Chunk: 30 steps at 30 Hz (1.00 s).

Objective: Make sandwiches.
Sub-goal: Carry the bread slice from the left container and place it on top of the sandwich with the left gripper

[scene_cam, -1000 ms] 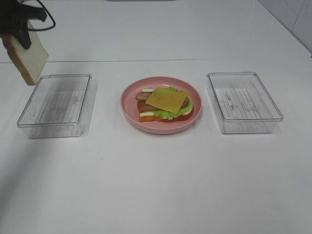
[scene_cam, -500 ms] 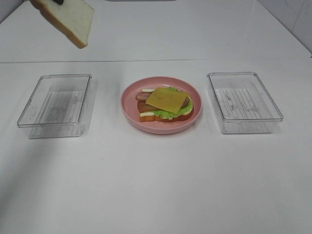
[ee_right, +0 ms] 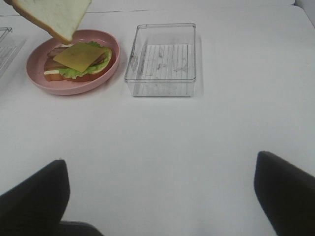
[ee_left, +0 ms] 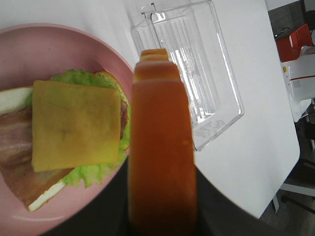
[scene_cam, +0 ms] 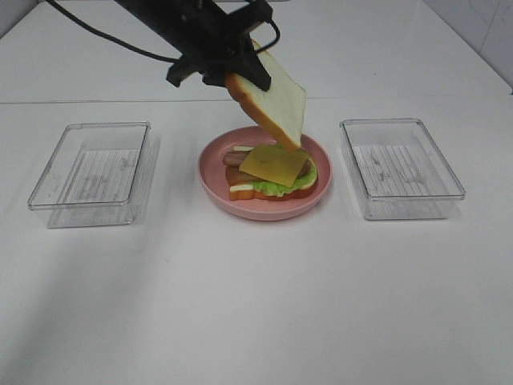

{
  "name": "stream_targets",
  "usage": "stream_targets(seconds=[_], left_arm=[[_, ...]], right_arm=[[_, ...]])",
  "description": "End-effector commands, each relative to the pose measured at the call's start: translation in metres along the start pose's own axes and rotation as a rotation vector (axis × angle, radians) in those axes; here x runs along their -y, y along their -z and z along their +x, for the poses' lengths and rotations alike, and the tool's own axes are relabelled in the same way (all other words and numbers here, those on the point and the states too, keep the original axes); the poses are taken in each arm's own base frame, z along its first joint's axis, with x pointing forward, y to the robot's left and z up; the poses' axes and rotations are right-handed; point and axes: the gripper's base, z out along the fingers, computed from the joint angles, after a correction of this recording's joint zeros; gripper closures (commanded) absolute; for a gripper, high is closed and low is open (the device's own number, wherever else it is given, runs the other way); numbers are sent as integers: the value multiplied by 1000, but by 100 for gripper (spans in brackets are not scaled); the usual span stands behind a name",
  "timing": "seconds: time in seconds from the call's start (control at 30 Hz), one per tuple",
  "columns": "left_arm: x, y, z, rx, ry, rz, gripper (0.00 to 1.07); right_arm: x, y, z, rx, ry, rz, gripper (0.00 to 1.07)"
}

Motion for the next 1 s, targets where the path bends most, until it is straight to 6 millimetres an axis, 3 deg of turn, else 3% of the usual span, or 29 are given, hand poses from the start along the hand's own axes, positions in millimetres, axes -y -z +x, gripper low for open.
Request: stream_targets(seconds=[0.03, 0.07, 0.27, 0.63, 1.0], left_arm=[[1, -17, 0, 38, 33, 4, 107], [1, -31, 2, 56, 60, -1, 107], [-3, -50, 7, 70, 153, -37, 107], [-19, -63, 16, 2, 225, -109, 107], [-21, -67, 17, -1, 235, -103, 107]], right_arm=[[-1, 3, 1, 33, 8, -2, 11], [-1, 3, 1, 33, 8, -2, 11], [-1, 3, 1, 33, 8, -2, 11], [-1, 3, 1, 33, 8, -2, 11], [-1, 3, 1, 33, 8, -2, 11]])
